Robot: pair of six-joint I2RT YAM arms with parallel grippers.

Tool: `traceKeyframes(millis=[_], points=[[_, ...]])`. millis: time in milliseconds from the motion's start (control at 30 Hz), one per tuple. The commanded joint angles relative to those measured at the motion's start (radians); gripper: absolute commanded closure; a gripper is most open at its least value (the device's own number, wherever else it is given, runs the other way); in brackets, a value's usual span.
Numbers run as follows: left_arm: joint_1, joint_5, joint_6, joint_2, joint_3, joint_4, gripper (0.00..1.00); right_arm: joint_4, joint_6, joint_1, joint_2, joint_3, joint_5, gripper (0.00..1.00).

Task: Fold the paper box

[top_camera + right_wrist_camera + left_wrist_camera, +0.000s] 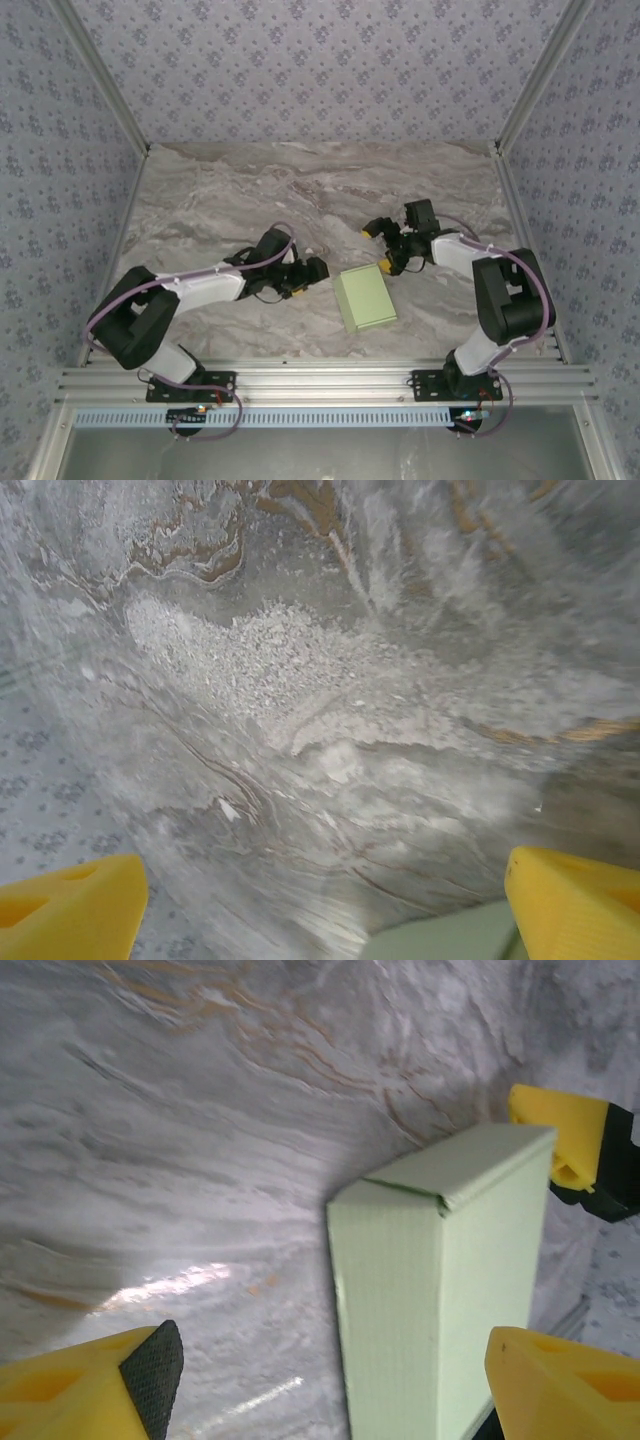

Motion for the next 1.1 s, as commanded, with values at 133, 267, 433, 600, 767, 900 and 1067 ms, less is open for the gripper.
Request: traceKeyframes(millis=[133,267,433,600,767,900,1067], points=[[-0.12,0.099,-0.133,0.121,0.061,0.214,0.14,-0.4,-0.461,-0.136,-0.097,0.024,-0.169,0.05],[-0.117,0.08,-0.126,0.202,0.126,0.212,0.15,-0.378,-0.505,-0.136,-0.106,-0.043,-0.244,0.13],[-0.123,0.071,-0.14,0.244,0.133,0.243,0.16,-0.309,-0.502,-0.12,-0.075,-0.096,-0.331,0.29],[-0.127,0.071,-0.15,0.288,0.154,0.295,0.16,-0.207,-0.446,-0.097,-0.049,-0.136,-0.389,0.31],[-0.131,0.088,-0.216,0.364,0.148,0.443,0.17,-0.121,-0.383,-0.061,-0.035,-0.159,-0.387,0.32],[-0.134,0.093,-0.235,0.393,0.158,0.493,0.17,-0.043,-0.327,-0.027,-0.01,-0.179,-0.38,0.35],[-0.134,0.103,-0.232,0.39,0.163,0.505,0.17,-0.012,-0.293,-0.017,-0.003,-0.181,-0.355,0.35]])
